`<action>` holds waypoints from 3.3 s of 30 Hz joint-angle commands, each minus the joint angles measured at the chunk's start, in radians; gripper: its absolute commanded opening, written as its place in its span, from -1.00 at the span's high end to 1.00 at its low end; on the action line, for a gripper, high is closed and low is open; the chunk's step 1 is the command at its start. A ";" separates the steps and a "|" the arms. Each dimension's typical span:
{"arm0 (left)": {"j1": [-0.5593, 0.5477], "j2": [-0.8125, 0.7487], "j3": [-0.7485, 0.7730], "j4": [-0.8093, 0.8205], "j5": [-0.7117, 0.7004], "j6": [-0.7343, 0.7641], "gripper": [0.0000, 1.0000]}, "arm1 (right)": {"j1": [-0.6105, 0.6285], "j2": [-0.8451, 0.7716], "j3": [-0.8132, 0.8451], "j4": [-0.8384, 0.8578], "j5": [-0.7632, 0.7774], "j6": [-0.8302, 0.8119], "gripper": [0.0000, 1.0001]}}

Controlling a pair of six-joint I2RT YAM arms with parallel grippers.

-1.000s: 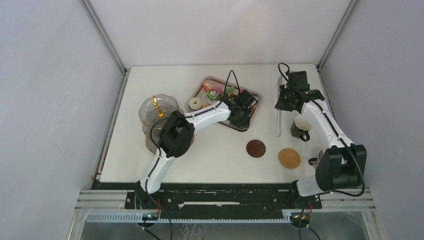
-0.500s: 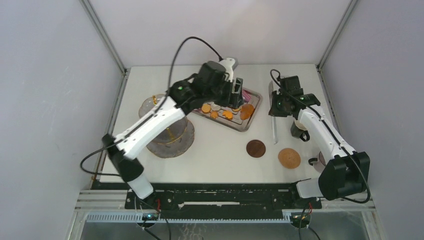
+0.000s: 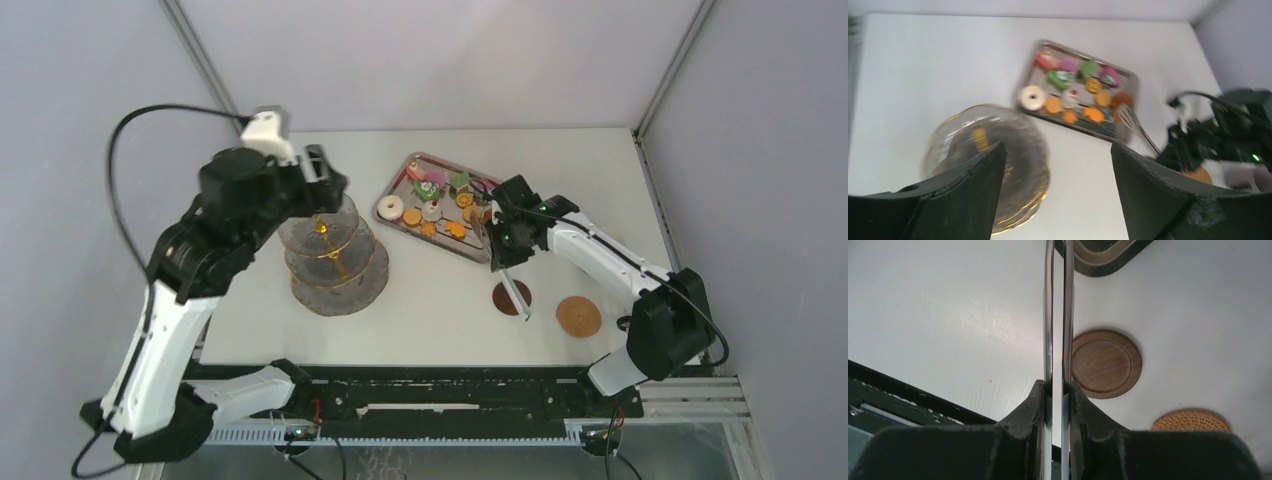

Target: Serve the afternoon tea

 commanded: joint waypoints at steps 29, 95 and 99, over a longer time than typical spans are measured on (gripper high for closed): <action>0.354 -0.291 -0.289 0.059 -0.150 -0.102 -0.68 | 0.087 0.307 0.279 -0.135 0.118 -0.042 0.06; 1.036 -0.222 -0.667 0.167 0.238 -0.266 -0.70 | 0.132 0.089 0.235 -0.093 0.159 -0.022 1.00; 1.040 -0.168 -0.715 0.205 0.246 -0.275 -0.68 | 0.177 0.086 0.235 -0.090 0.154 -0.019 1.00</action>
